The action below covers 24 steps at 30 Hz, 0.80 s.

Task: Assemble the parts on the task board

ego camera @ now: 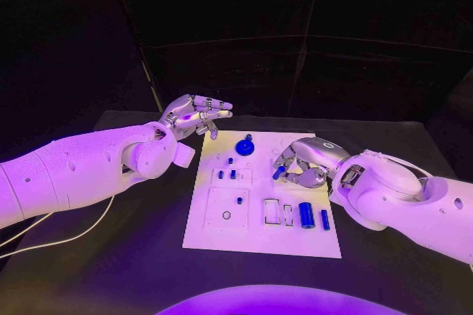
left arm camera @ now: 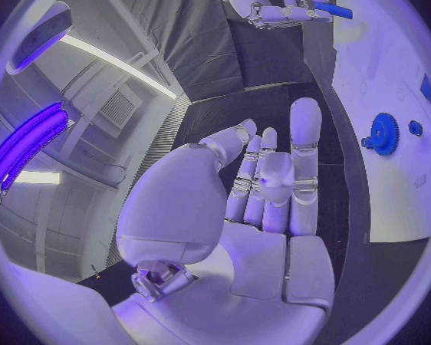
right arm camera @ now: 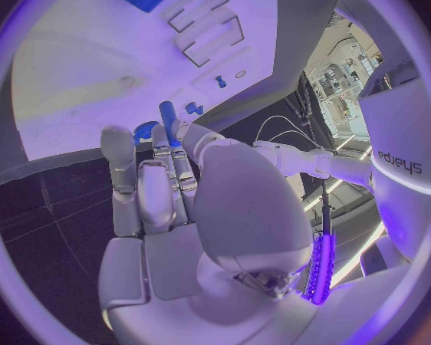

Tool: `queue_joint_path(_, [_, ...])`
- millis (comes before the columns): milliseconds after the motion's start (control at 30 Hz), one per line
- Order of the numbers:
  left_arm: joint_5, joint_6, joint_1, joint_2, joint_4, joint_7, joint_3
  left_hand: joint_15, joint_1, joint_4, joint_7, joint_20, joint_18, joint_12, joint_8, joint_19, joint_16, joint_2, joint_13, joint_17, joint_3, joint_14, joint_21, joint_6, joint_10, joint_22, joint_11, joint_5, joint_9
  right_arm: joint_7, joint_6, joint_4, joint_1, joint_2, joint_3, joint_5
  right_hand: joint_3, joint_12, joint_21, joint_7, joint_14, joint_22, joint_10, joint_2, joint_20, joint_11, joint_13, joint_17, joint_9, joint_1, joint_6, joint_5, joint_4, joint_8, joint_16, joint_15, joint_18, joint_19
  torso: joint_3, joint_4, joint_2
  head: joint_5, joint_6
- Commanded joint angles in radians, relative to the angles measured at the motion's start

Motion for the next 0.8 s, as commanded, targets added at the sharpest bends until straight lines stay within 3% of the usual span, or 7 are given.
queue_joint_path(33, [0.004,0.012,0.001,0.002,0.000,0.009,0.001,0.002,0.004,-0.004,0.000,0.003,0.007,0.004,0.003,0.001,0.003,0.002,0.000,-0.001,-0.002,-0.001,-0.006,-0.008,-0.002,-0.001,-0.001,0.001,0.001,0.036,-0.033,0.014,0.002,0.025,0.001,0.034,0.009,-0.006,0.004,0.000,0.023,0.001,0.006,-0.012,0.000,-0.002,0.001,0.001,-0.001,-0.003,0.007,0.004,0.000,-0.001,0.004,-0.006,-0.005,0.007,-0.0001,0.0003,0.002,0.005,-0.001])
queue_joint_path(233, [0.004,0.013,0.001,0.005,-0.003,0.009,0.001,0.002,0.004,-0.004,0.000,0.003,0.007,0.004,0.003,0.001,0.003,0.002,0.000,-0.001,-0.002,-0.001,-0.006,-0.008,-0.002,-0.001,-0.001,0.001,0.001,0.055,-0.026,0.005,-0.003,0.102,0.000,0.041,0.010,-0.007,0.004,0.000,0.023,0.001,0.007,-0.014,0.000,-0.002,0.001,0.000,-0.001,-0.004,0.007,0.003,-0.001,-0.002,0.004,-0.006,-0.005,0.006,0.0001,0.0003,0.003,0.015,-0.006])
queue_joint_path(400, [0.004,0.014,0.001,0.010,-0.003,0.008,0.001,0.002,0.004,-0.004,0.000,0.003,0.007,0.004,0.003,0.001,0.003,0.002,0.000,-0.001,-0.002,-0.001,-0.006,-0.008,-0.002,-0.001,-0.001,0.001,0.001,0.067,-0.017,-0.013,-0.023,0.161,-0.001,0.027,0.011,-0.007,0.004,0.000,0.022,0.000,0.007,-0.014,0.000,-0.001,0.001,-0.001,-0.002,-0.006,0.007,0.004,-0.001,-0.002,0.004,-0.005,-0.005,0.006,-0.0011,0.0035,0.002,0.022,-0.009])
queue_joint_path(500, [0.004,0.015,0.001,0.013,-0.004,0.009,0.001,0.002,0.004,-0.004,0.000,0.003,0.007,0.004,0.003,0.001,0.003,0.002,0.000,-0.001,-0.002,-0.001,-0.006,-0.008,-0.002,-0.001,-0.001,0.001,0.001,0.074,-0.008,-0.025,-0.033,0.193,-0.027,0.021,0.012,-0.008,0.004,0.000,0.022,-0.001,0.007,-0.016,0.000,-0.001,0.001,-0.004,-0.002,-0.008,0.008,0.004,-0.001,-0.002,0.003,-0.005,-0.005,0.005,0.0002,0.0022,0.002,0.033,-0.012])
queue_joint_path(633, [0.004,0.015,0.001,0.015,-0.004,0.008,0.001,0.002,0.004,-0.004,0.000,0.003,0.007,0.004,0.003,0.001,0.003,0.002,0.000,-0.001,-0.002,-0.001,-0.006,-0.008,-0.002,-0.001,-0.001,0.001,0.001,0.082,0.011,-0.046,-0.038,0.228,-0.064,0.009,0.012,-0.009,0.004,0.000,0.022,-0.001,0.007,-0.017,0.000,-0.001,0.001,-0.005,-0.002,-0.010,0.008,0.004,-0.001,-0.003,0.002,-0.005,-0.005,0.004,-0.0007,0.0007,0.003,0.039,-0.014])
queue_joint_path(800, [0.004,0.016,0.001,0.018,-0.005,0.008,0.001,0.002,0.004,-0.004,0.000,0.003,0.007,0.004,0.003,0.001,0.003,0.002,0.000,-0.001,-0.002,-0.001,-0.006,-0.008,-0.002,-0.001,-0.001,0.001,0.001,0.082,0.037,-0.067,-0.040,0.259,-0.087,-0.015,0.012,-0.010,0.004,0.001,0.022,-0.003,0.007,-0.018,0.000,-0.001,0.001,-0.005,-0.002,-0.013,0.008,0.002,-0.001,-0.003,0.002,-0.005,-0.004,0.003,0.0005,-0.0011,0.003,0.045,-0.017])
